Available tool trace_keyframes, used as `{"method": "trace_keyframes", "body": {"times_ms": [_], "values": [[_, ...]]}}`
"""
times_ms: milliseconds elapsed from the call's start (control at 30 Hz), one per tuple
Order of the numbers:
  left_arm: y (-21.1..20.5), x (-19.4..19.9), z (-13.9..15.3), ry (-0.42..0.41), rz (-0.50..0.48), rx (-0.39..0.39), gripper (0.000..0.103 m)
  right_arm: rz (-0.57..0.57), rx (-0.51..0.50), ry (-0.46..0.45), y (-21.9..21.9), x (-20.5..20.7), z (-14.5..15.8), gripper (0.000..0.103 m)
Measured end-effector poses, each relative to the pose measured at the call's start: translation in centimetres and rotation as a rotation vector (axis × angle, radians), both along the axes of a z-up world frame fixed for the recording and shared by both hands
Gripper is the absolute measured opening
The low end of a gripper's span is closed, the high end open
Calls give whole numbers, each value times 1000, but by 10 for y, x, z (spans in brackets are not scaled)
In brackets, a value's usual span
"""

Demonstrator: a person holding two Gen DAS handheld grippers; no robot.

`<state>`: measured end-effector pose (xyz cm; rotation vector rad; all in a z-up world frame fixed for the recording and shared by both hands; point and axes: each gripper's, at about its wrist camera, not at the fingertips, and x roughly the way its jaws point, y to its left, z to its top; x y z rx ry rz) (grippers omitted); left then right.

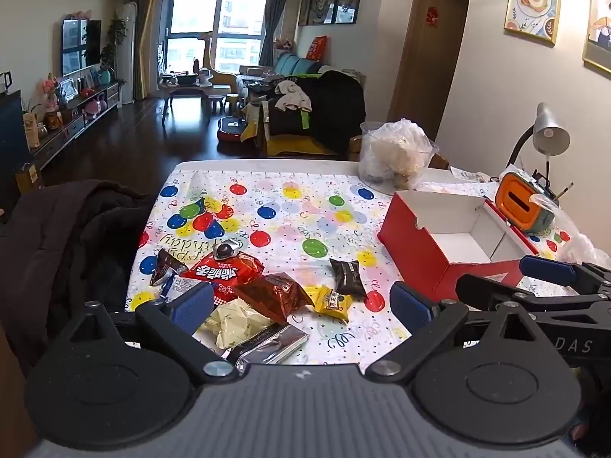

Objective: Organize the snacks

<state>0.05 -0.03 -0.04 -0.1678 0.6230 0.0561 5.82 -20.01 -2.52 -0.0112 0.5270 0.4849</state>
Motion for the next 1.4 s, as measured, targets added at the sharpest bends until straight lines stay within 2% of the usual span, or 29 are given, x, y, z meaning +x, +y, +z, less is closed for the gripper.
{"method": "trace_keyframes", "body": {"times_ms": [167, 233, 1400], "values": [[-8, 4, -1, 15, -1, 32, 99, 2, 3, 4, 5, -9, -1, 103], [-2, 1, -5, 7, -7, 23, 99, 2, 30, 48, -1, 0, -2, 103], [3, -7, 3, 0, -8, 22, 99, -16, -7, 28, 2, -10, -1, 102]]}}
